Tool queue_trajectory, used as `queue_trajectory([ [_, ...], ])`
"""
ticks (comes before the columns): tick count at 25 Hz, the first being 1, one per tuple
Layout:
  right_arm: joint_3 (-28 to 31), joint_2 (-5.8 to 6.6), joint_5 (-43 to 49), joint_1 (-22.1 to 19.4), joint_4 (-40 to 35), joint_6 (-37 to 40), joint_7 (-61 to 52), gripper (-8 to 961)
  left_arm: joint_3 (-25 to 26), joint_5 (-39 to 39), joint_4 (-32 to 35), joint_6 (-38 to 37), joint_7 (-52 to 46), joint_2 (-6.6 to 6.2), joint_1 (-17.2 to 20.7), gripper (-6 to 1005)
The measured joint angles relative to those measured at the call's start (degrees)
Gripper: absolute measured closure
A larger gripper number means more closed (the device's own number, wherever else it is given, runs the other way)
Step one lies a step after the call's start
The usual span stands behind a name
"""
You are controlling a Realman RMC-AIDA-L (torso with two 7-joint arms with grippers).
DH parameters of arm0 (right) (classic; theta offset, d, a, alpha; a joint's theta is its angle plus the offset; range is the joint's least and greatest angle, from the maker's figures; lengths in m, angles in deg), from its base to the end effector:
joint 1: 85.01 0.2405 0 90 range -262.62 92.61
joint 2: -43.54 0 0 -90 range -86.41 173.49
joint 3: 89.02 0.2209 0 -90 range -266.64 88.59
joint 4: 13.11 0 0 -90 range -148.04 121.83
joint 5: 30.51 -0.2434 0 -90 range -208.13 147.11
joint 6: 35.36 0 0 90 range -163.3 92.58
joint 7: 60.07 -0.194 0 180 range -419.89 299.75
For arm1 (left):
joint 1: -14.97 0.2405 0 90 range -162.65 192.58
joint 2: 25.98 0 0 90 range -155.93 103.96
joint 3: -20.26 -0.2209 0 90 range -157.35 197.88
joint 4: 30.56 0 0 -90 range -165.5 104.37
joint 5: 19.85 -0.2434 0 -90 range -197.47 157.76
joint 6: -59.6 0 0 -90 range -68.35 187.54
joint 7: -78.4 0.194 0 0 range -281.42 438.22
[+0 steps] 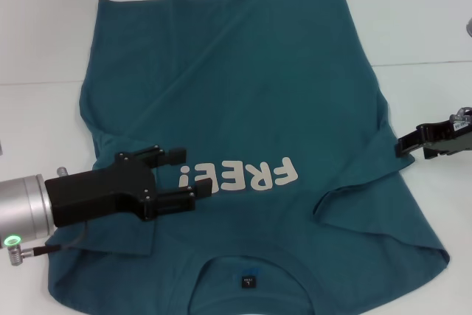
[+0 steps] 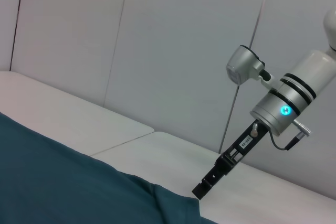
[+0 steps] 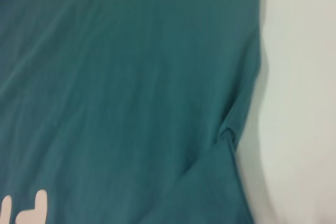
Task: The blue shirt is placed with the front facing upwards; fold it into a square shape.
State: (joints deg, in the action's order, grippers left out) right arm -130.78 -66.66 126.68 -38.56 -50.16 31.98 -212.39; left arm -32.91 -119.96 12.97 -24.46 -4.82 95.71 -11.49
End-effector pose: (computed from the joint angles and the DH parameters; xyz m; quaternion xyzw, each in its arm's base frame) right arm 0.3045 0.4534 0.0408 -0.7316 0.6119 -0.0351 0.2983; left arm -0.1976 0.3658 -0.0375 -0.9241 -0.2120 -0.2888 0.1332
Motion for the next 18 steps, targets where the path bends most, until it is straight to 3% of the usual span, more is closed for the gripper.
queue_trajectory([
  [18, 0.22, -1.97, -5.53, -1.29, 3.74, -7.90, 0.54, 486, 0.00, -0.08, -0.03, -0.05, 0.09, 0.10, -0.15, 171],
])
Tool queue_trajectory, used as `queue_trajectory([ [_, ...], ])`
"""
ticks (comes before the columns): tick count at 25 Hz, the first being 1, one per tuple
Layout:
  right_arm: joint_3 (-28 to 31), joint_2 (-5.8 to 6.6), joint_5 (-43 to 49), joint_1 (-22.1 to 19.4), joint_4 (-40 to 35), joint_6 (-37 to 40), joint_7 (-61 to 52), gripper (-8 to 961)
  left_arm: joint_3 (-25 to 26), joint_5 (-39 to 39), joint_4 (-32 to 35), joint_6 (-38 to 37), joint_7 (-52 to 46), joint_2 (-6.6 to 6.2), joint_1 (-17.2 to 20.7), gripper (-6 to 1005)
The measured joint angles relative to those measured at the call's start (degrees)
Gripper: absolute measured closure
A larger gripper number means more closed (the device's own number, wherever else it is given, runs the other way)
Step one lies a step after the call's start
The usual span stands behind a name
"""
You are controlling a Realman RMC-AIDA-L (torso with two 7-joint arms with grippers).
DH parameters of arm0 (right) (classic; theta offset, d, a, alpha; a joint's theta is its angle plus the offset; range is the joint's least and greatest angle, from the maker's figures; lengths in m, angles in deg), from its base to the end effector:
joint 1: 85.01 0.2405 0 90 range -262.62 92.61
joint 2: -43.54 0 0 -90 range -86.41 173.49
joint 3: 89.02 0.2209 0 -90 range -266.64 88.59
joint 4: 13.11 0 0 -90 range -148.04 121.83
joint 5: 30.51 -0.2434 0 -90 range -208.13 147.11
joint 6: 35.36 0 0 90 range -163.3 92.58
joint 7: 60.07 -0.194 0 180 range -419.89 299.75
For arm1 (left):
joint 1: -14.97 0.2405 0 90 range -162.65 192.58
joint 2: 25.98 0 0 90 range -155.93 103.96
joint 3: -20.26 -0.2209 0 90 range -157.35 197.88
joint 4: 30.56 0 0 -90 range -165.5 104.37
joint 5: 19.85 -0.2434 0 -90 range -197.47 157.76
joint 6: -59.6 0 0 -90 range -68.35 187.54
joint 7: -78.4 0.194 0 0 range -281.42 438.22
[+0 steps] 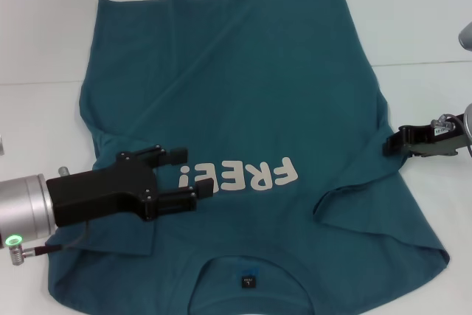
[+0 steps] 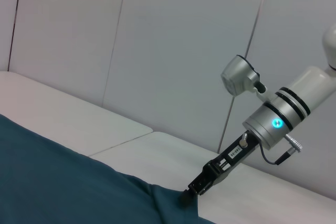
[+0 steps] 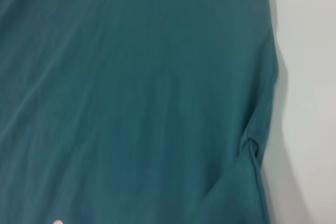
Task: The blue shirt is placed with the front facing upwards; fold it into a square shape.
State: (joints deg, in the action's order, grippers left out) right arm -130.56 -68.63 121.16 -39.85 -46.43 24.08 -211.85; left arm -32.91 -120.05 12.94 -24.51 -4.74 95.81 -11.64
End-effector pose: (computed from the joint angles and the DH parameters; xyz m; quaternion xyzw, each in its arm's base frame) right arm 0.3099 0.4570 0.0152 -0.7140 0.6302 0.0192 0.3045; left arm -0.1964 0.3658 -0.0384 -0.9246 -0.2104 -0.2890 0.1318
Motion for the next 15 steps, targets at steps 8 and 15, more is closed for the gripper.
queue_trajectory([
  [8, -0.20, 0.01, -1.78, -0.27, -0.27, -0.14, 0.96, 747, 0.00, 0.00, 0.01, 0.00, 0.00, -0.07, -0.09, 170],
  [15, -0.04, 0.03, -2.63, -0.15, -0.59, 0.33, 2.10, 856, 0.13, 0.00, 0.00, -0.01, 0.00, -0.20, -0.12, 170],
])
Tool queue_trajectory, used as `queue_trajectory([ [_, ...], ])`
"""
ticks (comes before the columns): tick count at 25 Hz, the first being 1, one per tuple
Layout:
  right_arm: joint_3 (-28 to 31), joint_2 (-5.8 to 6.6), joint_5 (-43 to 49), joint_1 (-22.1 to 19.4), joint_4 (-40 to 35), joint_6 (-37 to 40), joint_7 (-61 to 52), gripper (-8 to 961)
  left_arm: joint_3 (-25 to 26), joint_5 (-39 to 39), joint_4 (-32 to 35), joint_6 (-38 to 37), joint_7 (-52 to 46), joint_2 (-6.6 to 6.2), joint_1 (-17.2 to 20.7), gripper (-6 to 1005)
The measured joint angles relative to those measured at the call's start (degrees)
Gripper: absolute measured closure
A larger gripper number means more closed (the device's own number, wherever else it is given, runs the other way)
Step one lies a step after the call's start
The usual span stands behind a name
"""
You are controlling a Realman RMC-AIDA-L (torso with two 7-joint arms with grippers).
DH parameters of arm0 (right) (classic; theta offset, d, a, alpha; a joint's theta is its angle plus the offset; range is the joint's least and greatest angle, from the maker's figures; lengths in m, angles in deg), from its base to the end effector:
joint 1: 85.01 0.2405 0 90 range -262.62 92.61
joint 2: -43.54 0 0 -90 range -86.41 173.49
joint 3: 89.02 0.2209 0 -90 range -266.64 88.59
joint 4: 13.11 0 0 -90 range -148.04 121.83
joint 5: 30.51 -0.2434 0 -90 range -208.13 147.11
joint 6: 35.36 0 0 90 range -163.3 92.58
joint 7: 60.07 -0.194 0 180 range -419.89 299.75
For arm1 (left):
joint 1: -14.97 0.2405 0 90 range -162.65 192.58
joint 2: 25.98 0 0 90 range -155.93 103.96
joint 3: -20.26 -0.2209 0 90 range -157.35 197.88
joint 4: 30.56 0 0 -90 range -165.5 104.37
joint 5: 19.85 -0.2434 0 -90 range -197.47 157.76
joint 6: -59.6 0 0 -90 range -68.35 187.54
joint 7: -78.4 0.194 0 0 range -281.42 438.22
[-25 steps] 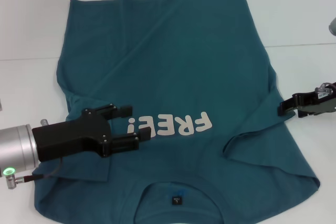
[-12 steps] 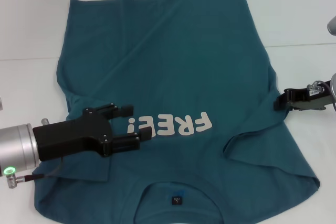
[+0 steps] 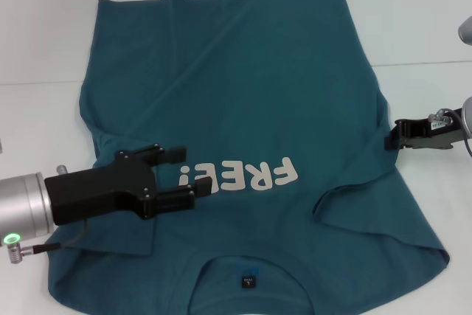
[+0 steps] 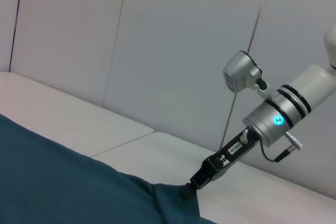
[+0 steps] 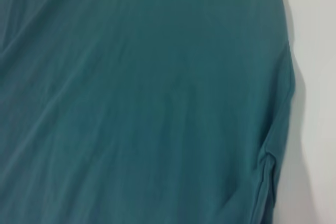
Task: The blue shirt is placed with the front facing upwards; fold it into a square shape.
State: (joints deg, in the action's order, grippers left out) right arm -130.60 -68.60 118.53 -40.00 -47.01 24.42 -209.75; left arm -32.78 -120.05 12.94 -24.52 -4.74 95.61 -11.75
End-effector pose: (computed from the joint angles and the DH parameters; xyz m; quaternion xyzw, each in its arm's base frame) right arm 0.3025 0.4604 0.0165 -0.7239 0.6205 0.0352 0.2995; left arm -0.1967 0.3668 -0.0367 -0.9248 -0.2094 -0.2883 0.1334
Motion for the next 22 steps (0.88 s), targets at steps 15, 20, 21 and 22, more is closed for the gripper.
queue_trajectory([
  [15, -0.26, -0.01, -4.38, 2.37, -0.28, -1.16, -0.15, 847, 0.04, 0.00, 0.00, 0.02, 0.00, 0.02, -0.11, 170],
  [20, 0.02, -0.74, -4.57, 4.08, 0.15, -2.93, -0.49, 828, 0.03, 0.00, 0.01, 0.00, 0.00, 0.04, 0.11, 170],
  [21, 0.00, -0.91, -4.60, 4.35, 0.34, -3.34, -0.54, 824, 0.02, 0.00, 0.04, -0.02, 0.00, 0.04, 0.13, 170],
  [22, -0.02, -1.13, -4.61, 4.58, 0.46, -3.89, -0.58, 820, 0.00, 0.00, 0.07, -0.03, 0.00, 0.04, 0.18, 170],
])
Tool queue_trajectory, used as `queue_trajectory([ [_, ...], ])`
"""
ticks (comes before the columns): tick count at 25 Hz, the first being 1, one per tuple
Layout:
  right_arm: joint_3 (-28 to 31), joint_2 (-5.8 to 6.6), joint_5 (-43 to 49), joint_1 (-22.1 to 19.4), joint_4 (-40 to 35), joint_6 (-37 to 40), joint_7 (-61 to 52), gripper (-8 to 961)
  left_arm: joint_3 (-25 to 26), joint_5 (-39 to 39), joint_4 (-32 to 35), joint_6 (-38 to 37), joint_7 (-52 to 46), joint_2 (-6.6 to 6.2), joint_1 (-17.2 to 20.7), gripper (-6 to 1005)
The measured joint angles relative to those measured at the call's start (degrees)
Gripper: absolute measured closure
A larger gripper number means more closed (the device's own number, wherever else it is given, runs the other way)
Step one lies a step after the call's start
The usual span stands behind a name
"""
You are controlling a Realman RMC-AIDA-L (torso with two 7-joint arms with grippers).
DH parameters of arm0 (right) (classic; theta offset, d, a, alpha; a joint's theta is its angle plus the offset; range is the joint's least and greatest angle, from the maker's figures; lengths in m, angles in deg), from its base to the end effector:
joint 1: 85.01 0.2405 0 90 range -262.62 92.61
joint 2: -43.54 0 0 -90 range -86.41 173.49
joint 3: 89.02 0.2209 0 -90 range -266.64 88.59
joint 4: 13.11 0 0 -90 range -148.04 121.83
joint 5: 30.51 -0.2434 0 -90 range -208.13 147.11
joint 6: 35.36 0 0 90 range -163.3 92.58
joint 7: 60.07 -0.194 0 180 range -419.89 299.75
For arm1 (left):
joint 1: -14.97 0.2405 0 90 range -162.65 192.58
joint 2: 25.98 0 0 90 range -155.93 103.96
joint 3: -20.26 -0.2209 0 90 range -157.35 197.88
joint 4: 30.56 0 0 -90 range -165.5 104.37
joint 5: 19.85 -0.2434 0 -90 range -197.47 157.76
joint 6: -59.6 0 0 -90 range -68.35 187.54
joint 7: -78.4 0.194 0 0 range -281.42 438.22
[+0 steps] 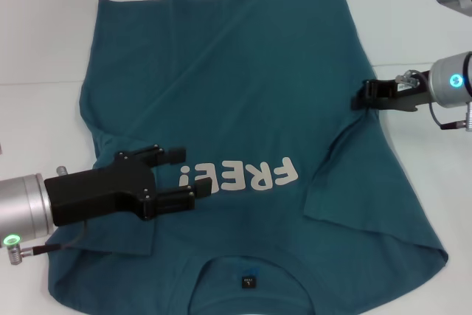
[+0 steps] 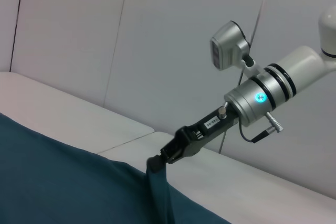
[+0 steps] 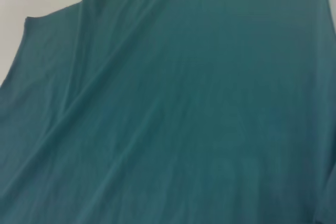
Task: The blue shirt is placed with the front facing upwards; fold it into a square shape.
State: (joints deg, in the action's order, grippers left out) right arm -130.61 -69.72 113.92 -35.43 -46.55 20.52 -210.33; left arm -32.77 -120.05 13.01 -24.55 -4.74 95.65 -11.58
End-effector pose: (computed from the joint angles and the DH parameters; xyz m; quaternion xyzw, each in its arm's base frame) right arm 0.2538 0.4928 0.0103 -0.7338 0.6007 0.0955 0.3025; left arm -0.1974 0.3662 -0.0367 -0.9245 -0.2103 -0.2885 0.1337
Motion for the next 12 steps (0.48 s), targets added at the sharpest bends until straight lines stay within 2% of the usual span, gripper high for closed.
queue_trajectory([
  [6, -0.62, -0.95, 0.28, 0.35, -0.17, -1.56, 0.23, 797, 0.08, 0.00, 0.07, -0.25, -0.01, -0.09, 0.17, 171],
  [12, -1.68, -0.13, 0.18, -1.28, -2.22, 1.25, 0.65, 601, 2.33, 0.34, 1.52, -0.70, -2.21, -0.08, 1.88, 171],
])
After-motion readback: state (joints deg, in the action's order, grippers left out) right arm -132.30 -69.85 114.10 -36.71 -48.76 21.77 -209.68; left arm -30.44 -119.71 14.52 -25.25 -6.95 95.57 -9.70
